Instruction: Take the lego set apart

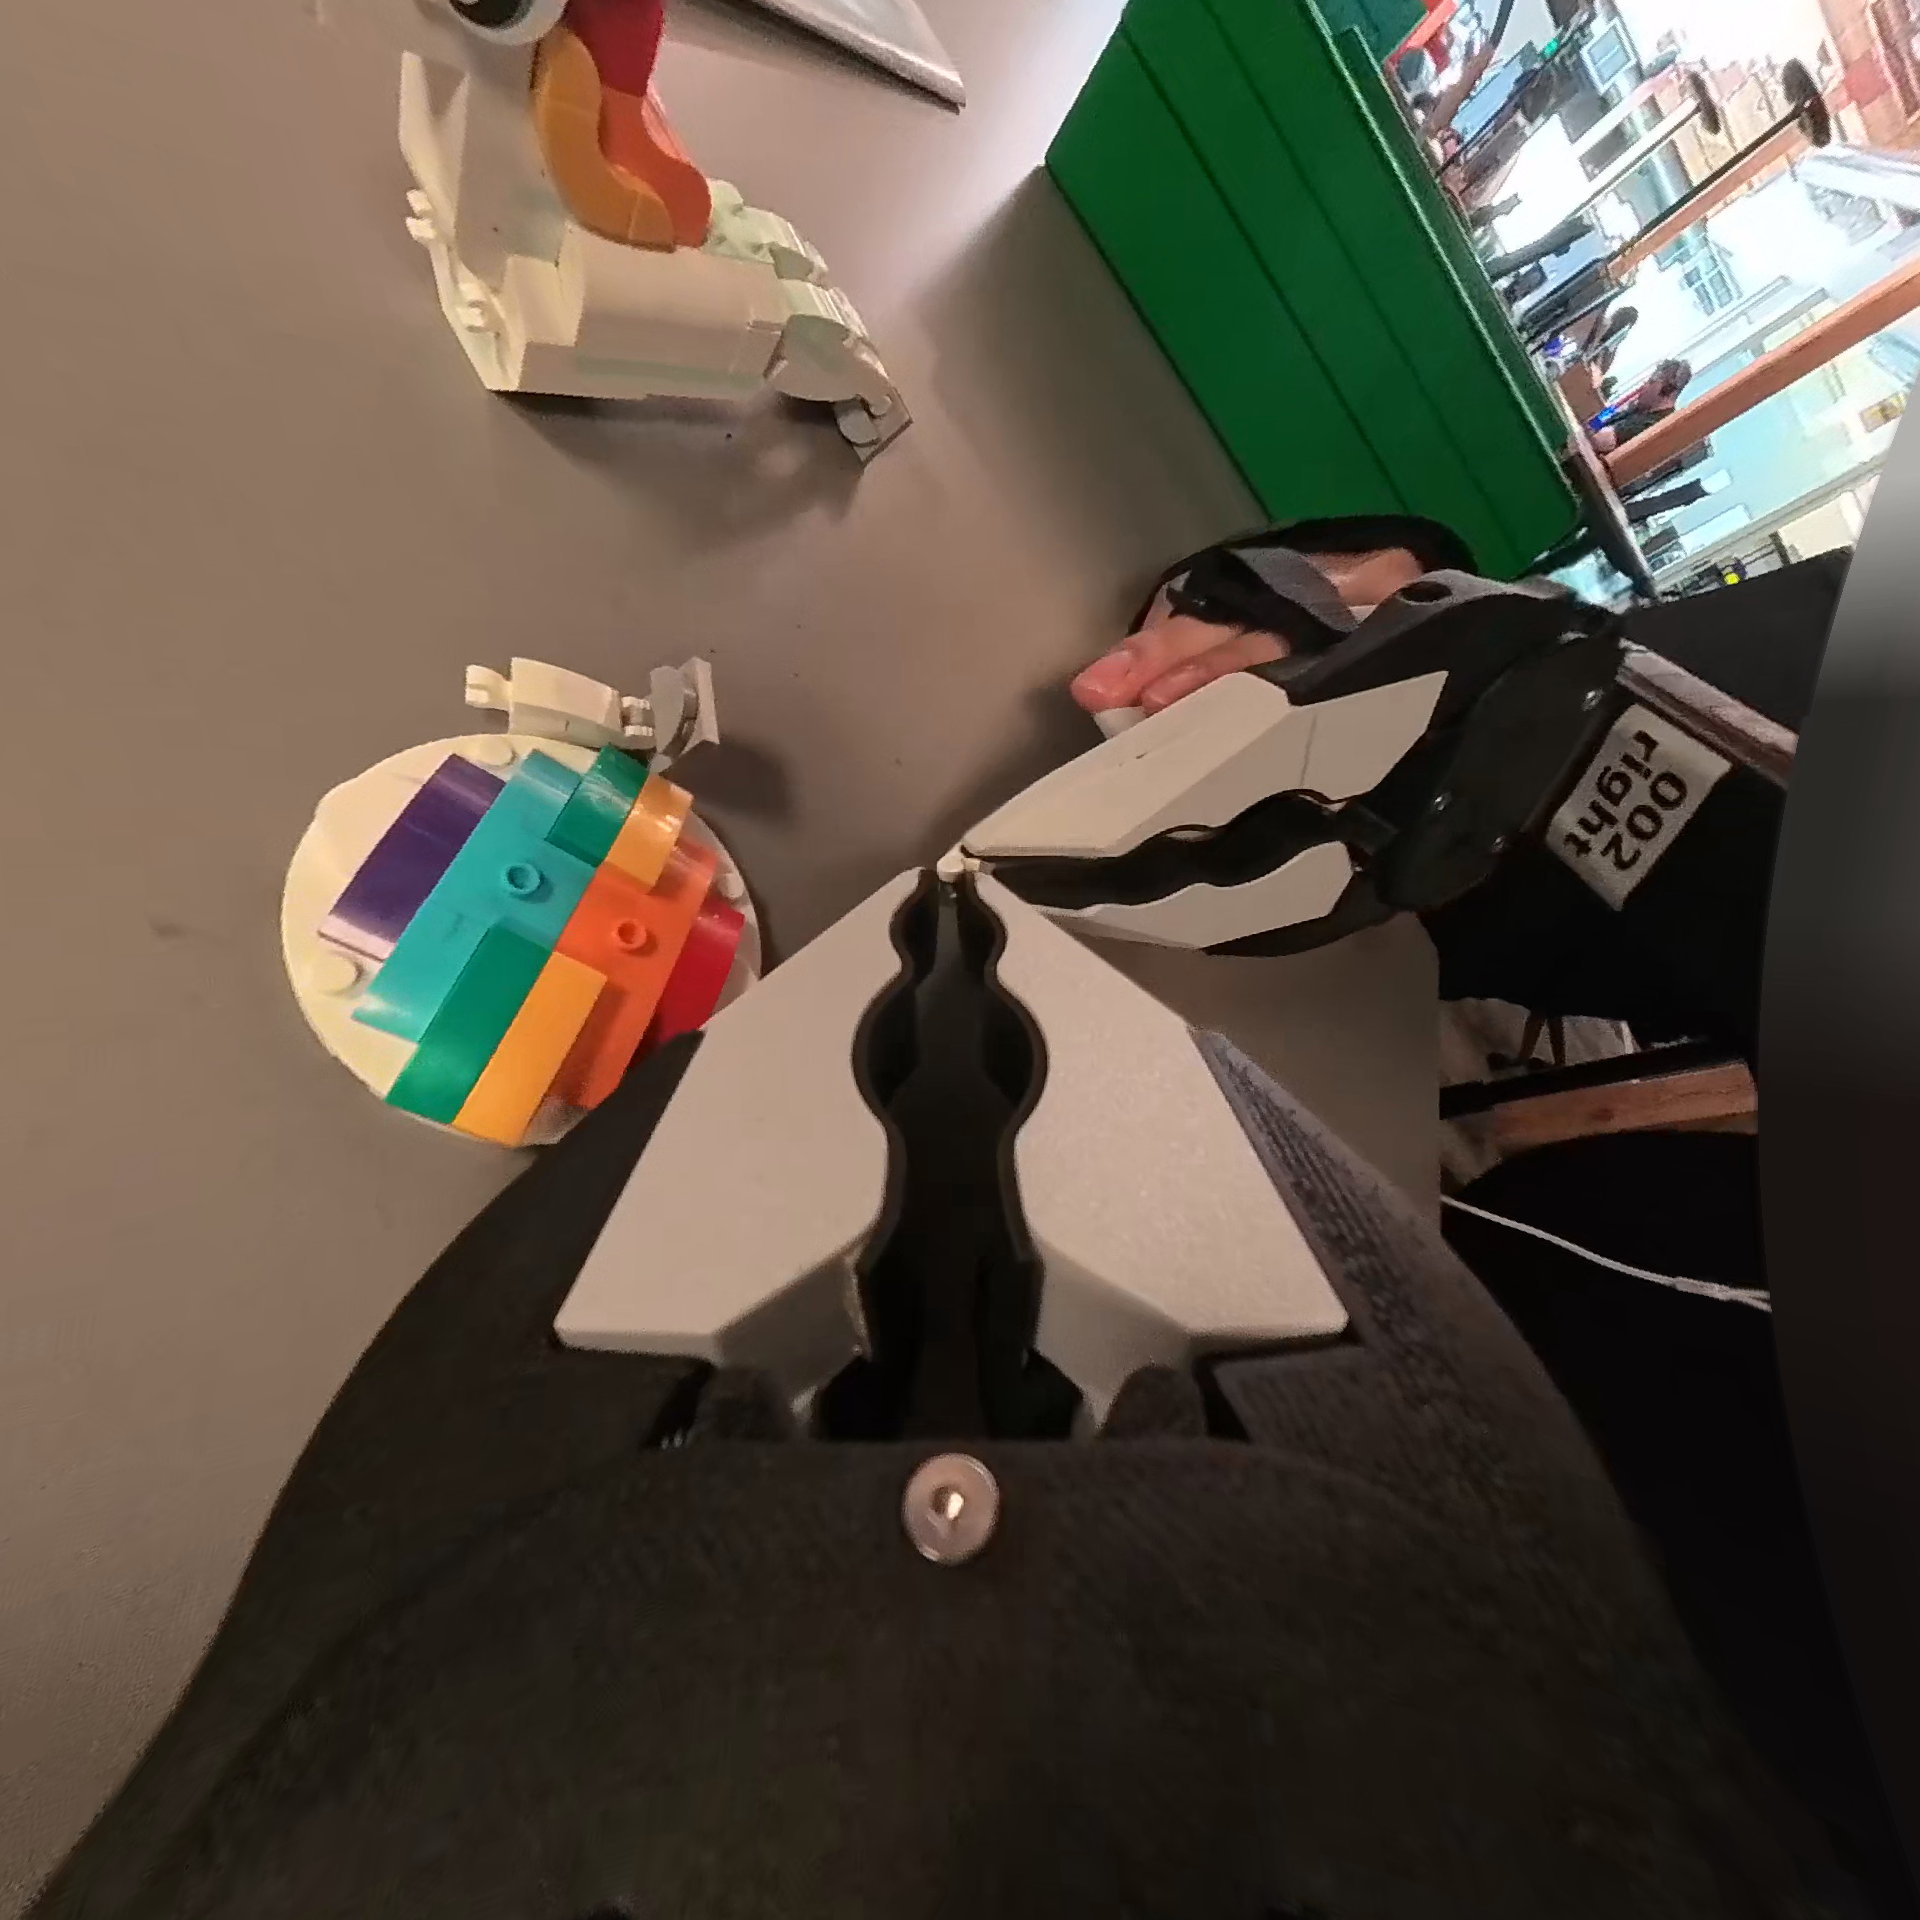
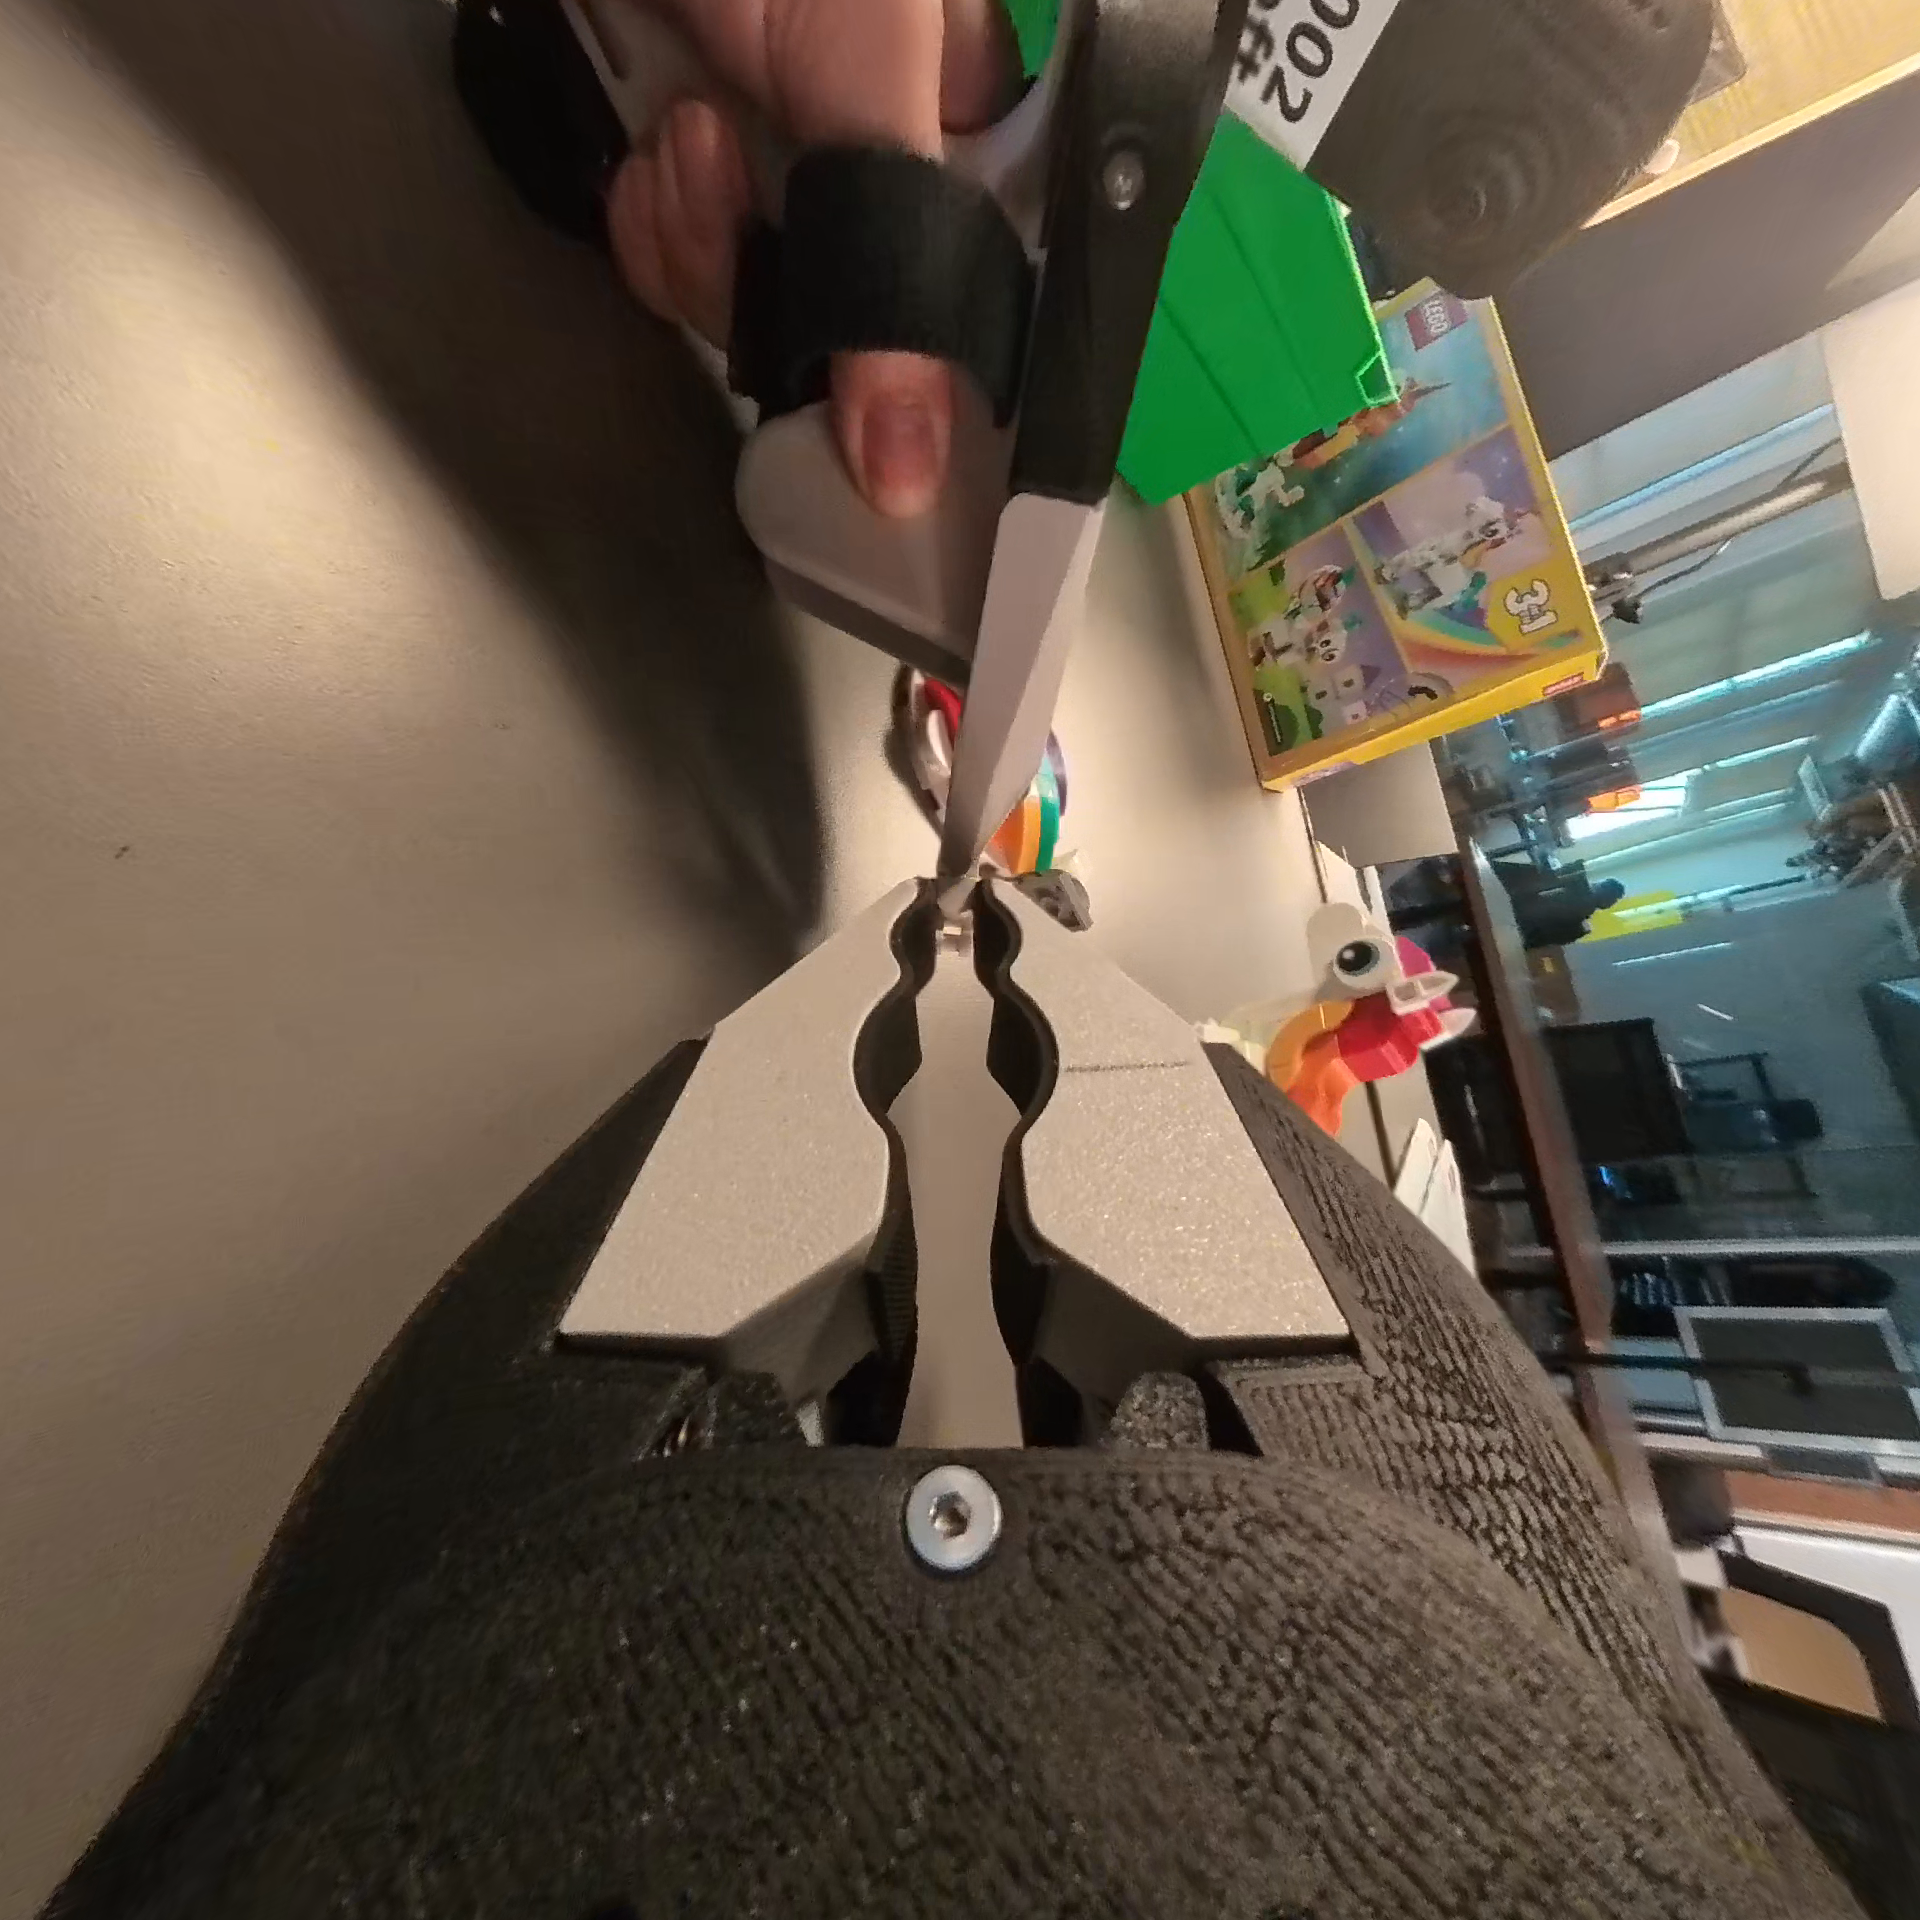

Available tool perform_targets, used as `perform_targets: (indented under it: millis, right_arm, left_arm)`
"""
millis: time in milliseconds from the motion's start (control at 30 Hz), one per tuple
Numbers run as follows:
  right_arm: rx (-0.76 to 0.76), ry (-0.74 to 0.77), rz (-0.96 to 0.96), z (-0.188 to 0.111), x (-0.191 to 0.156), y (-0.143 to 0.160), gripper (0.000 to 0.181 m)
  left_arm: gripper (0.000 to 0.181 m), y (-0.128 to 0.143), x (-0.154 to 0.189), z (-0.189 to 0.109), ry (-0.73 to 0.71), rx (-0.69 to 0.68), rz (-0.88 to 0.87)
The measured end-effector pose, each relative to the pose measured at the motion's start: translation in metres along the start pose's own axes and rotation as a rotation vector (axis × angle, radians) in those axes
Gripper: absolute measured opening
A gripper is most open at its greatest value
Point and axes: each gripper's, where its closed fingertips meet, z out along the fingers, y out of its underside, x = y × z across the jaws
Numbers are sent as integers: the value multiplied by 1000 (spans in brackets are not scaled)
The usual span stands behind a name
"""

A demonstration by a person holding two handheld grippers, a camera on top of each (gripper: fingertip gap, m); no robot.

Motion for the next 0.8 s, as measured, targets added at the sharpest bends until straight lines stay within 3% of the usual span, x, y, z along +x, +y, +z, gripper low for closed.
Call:
perform_targets:
  millis: [400,800]
  right_arm:
    - [137,-127,150,-11,1,-6,4]
    - [169,-122,159,-14,4,-8,4]
  left_arm:
    - [3,1,11,0,67,-1,23]
    - [3,-2,14,1,87,22,14]
